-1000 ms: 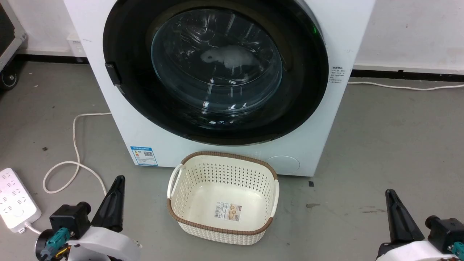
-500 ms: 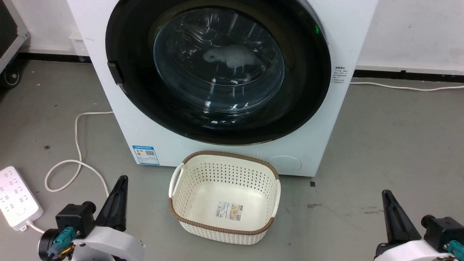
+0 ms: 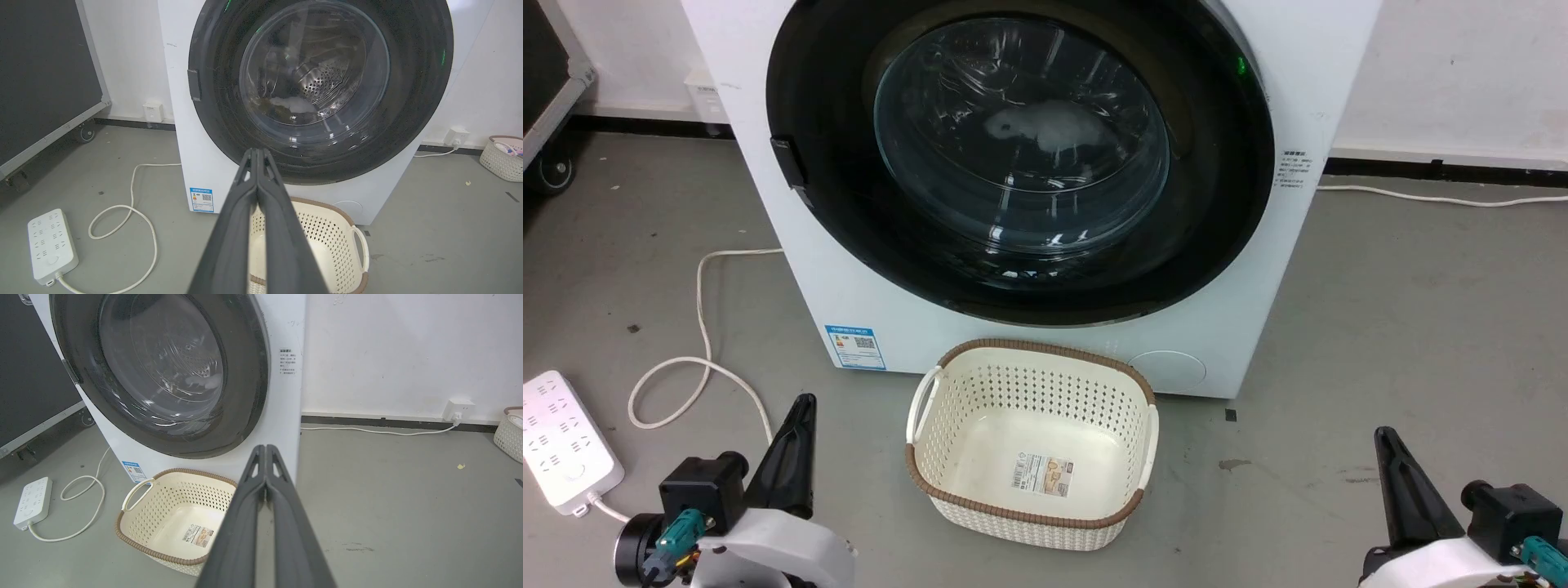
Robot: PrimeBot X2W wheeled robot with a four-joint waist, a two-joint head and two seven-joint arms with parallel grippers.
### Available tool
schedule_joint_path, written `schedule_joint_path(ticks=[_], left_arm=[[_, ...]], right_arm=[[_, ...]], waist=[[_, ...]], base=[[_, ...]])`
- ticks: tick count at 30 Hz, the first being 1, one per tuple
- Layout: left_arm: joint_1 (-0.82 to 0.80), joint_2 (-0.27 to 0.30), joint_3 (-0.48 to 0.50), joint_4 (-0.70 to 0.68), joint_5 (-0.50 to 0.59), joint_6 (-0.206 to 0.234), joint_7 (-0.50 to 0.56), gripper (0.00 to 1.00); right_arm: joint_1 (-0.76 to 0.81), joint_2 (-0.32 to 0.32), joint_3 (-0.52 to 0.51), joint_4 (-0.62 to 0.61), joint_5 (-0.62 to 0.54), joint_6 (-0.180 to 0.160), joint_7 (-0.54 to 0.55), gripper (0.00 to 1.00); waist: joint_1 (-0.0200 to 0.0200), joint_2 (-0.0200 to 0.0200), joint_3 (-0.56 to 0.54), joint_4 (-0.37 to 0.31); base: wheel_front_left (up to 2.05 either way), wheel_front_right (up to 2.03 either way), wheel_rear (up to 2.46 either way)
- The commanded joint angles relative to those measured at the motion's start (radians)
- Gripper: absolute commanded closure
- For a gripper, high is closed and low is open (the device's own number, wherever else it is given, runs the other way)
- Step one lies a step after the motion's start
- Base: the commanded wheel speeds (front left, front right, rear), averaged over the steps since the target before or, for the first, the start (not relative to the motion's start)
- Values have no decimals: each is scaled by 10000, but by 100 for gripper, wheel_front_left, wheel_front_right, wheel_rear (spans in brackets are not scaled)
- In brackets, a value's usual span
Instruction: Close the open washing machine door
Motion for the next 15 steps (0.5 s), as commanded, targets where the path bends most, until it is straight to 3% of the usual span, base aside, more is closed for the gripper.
schedule_joint_path(ticks=[1,15], left_arm=[[59,-103,59,-46,146,-34,39,100],[84,-388,214,-102,616,-63,196,100]], right_arm=[[-129,-11,36,-85,-80,-2,35,100],[-194,-15,141,-140,-218,-3,183,100]], waist=[[0,0,1,8],[0,0,12,73]], base=[[0,0,0],[0,0,0]])
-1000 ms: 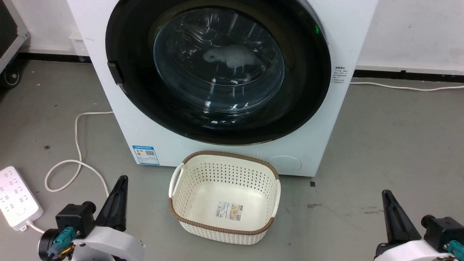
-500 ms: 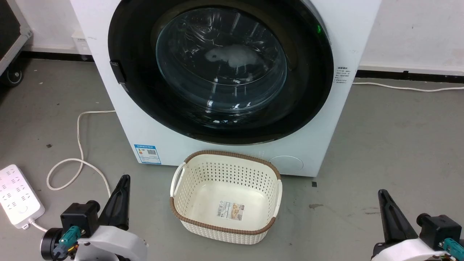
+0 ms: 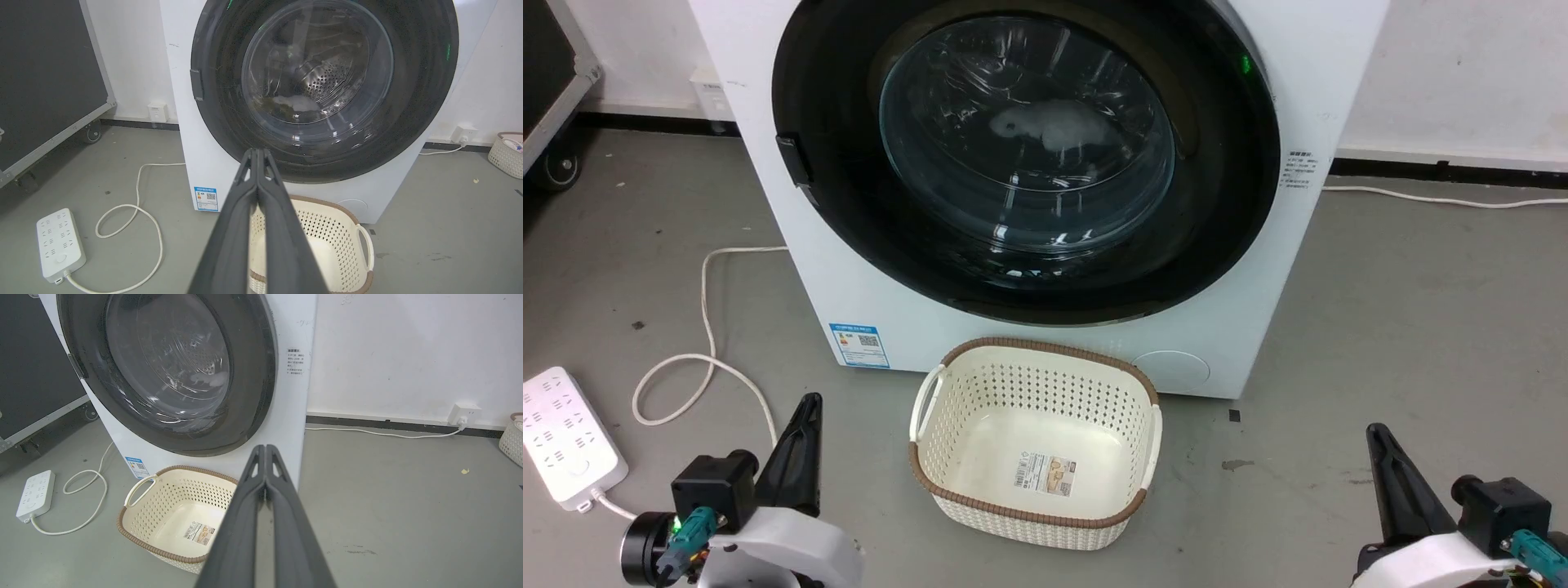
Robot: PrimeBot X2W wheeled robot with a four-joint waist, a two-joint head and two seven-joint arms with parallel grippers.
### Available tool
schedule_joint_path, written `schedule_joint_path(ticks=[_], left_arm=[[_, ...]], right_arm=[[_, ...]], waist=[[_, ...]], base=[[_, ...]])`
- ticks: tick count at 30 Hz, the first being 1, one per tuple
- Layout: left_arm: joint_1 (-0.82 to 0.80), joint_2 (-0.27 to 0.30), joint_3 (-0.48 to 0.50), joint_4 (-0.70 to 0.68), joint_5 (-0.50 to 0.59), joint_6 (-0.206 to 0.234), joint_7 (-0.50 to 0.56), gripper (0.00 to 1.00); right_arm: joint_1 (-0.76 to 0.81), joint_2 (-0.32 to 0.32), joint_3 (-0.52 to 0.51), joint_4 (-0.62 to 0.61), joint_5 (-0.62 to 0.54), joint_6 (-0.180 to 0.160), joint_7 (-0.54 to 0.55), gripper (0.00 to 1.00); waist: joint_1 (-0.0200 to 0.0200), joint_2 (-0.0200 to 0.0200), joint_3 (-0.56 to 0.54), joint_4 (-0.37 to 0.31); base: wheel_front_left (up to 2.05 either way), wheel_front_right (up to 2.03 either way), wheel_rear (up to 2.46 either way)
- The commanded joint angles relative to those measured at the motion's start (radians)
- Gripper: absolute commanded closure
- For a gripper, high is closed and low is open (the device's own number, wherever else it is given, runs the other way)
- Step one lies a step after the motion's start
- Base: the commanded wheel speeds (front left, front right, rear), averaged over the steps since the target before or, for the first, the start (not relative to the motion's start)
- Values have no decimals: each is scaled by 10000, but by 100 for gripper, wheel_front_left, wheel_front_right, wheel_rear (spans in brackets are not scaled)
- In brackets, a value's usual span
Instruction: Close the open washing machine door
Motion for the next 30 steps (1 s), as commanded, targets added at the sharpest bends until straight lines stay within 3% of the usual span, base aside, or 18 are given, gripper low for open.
schedule_joint_path(ticks=[1,30], left_arm=[[82,-86,61,-48,120,-29,39,100],[137,-722,405,-172,1166,-92,387,100]], right_arm=[[-128,-16,27,-79,-70,-3,20,100],[-272,-25,261,-202,-378,-5,349,100]], waist=[[0,0,1,3],[0,0,26,148]], base=[[0,0,0],[0,0,0]])
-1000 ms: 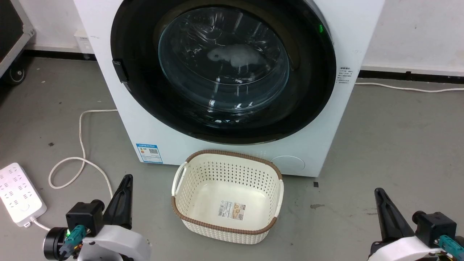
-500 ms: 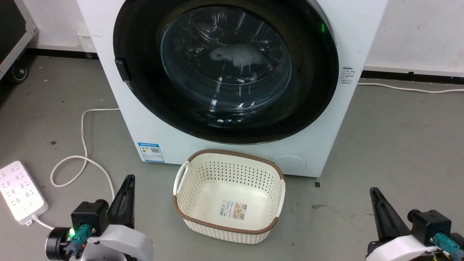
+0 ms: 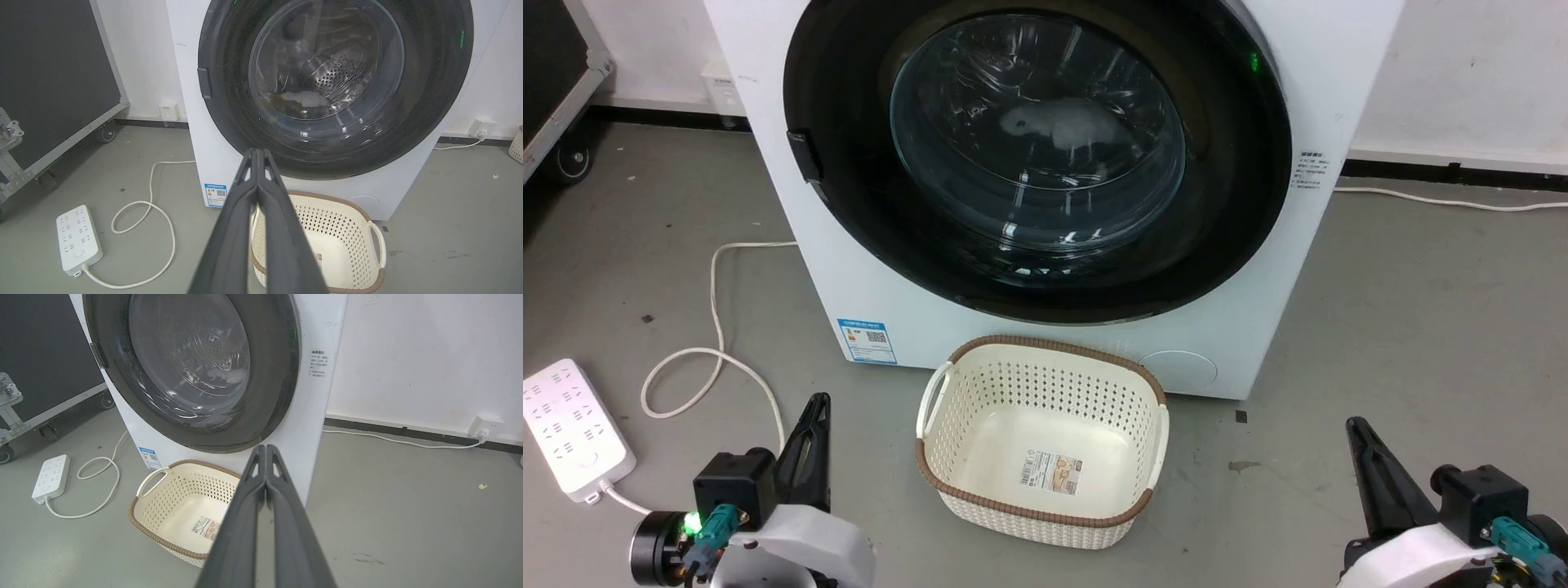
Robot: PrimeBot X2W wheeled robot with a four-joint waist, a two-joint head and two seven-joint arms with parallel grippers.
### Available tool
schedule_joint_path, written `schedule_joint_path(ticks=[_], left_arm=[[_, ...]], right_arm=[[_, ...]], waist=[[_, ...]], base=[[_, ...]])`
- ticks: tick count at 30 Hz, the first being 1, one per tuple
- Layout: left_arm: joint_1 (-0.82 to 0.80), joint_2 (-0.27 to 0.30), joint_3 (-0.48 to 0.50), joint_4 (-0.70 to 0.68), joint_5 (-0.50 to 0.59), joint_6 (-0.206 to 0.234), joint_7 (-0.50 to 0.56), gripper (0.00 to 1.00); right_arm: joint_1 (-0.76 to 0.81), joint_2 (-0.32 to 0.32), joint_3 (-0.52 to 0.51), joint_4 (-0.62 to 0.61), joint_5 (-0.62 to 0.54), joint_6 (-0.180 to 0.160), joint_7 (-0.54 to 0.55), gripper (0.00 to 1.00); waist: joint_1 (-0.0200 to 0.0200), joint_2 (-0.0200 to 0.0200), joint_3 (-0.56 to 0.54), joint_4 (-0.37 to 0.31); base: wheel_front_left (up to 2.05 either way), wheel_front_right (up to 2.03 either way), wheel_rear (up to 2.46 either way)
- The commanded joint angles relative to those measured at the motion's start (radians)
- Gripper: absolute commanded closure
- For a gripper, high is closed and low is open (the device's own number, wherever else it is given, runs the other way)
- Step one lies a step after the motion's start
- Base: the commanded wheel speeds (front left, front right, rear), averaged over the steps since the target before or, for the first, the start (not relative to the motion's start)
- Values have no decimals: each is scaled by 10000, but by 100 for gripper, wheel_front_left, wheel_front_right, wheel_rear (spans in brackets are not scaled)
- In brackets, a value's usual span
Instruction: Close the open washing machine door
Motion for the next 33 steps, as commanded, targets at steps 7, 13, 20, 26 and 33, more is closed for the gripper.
schedule_joint_path(ticks=[7,13,20,26,33], left_arm=[[119,-221,126,-67,343,-54,115,100],[130,-353,198,-93,560,-67,187,100],[144,-506,280,-122,812,-83,271,100],[155,-638,352,-148,1029,-96,343,100],[172,-836,459,-186,1355,-116,451,100]], right_arm=[[-159,-27,84,-84,-166,-5,86,100],[-189,-29,132,-110,-230,-5,154,100],[-224,-32,188,-140,-304,-6,233,100],[-254,-34,237,-165,-368,-6,302,100],[-299,-37,310,-203,-464,-7,404,100]], waist=[[0,0,6,35],[0,0,11,65],[0,0,17,100],[0,0,23,130],[0,0,30,175]], base=[[0,0,0],[0,0,0],[0,0,0],[0,0,0],[0,0,0]])
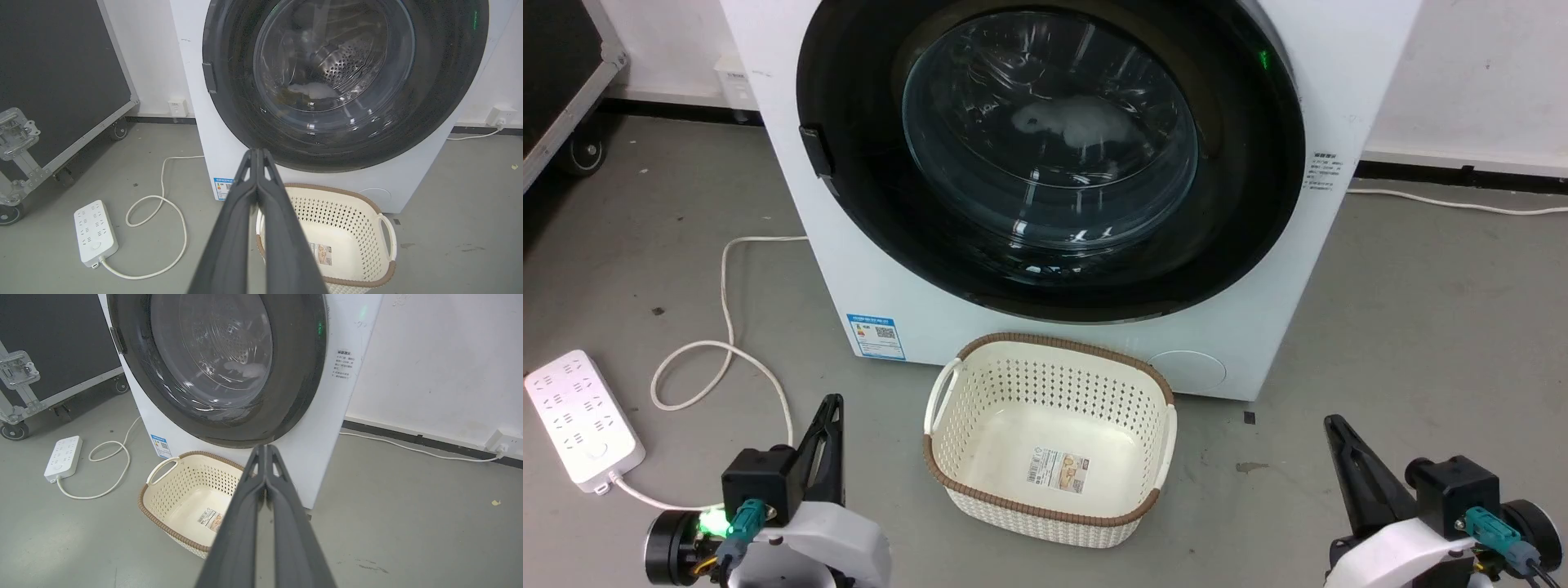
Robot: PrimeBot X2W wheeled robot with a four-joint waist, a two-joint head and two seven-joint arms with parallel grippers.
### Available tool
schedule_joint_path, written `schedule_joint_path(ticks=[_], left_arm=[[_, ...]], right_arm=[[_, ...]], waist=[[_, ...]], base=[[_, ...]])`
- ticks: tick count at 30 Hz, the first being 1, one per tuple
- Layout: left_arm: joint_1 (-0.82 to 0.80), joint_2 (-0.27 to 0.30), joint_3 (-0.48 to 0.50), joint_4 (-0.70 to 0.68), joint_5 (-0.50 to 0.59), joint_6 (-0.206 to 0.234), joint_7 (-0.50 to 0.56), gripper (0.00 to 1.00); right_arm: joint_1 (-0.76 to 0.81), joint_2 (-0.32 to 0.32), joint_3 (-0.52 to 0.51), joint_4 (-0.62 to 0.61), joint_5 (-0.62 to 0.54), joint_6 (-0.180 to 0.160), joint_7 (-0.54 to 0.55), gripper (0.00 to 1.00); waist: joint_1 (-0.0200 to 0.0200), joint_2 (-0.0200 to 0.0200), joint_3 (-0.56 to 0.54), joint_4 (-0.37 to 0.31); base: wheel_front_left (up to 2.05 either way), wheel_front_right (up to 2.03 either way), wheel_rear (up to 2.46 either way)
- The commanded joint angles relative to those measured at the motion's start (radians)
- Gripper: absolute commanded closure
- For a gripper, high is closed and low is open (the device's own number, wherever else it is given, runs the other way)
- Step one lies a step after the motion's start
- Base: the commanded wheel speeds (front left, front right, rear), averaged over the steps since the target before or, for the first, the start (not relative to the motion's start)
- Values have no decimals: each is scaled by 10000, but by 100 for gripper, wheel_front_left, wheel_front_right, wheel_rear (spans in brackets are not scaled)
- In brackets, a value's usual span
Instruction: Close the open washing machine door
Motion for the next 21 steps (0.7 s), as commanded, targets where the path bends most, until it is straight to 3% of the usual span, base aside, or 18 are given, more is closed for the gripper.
schedule_joint_path(ticks=[1,21], left_arm=[[153,-71,55,-64,147,-33,32,100],[176,-341,200,-116,590,-60,179,100]], right_arm=[[-194,-35,36,-81,-55,-7,40,100],[-256,-39,135,-133,-185,-7,179,100]], waist=[[0,-1,1,7],[0,-1,11,68]], base=[[0,0,0],[0,0,0]])
